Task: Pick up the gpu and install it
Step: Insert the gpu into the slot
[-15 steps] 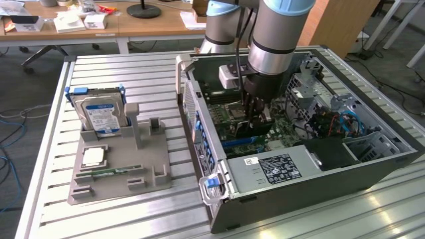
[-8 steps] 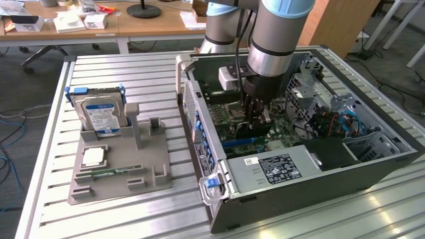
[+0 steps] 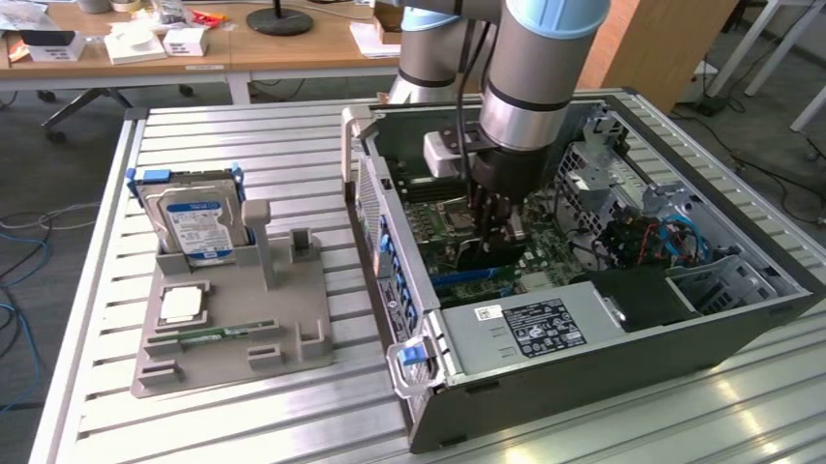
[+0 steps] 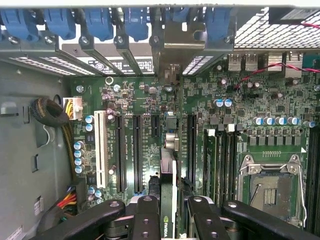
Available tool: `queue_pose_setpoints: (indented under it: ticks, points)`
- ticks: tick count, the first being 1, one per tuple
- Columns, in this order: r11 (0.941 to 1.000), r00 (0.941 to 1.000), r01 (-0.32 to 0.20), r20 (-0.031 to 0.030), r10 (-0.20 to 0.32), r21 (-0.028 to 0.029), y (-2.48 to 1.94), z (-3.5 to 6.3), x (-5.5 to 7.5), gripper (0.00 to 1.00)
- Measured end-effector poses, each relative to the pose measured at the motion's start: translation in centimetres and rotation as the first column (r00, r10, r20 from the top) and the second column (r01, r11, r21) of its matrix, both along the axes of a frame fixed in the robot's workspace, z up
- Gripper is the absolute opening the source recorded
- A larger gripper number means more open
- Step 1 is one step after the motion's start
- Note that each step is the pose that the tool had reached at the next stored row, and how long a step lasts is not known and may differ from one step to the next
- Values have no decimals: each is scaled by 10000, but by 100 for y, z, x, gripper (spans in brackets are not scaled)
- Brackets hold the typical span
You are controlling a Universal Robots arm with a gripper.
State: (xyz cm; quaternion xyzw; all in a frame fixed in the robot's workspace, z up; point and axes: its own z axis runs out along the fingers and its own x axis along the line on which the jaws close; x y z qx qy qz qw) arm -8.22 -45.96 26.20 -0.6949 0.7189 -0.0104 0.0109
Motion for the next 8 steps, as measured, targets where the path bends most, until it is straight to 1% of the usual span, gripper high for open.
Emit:
queue_pose_setpoints:
  ticks: [8]
  points:
    - [10000, 10000, -2, 1, 2, -7, 0, -16, -16, 26]
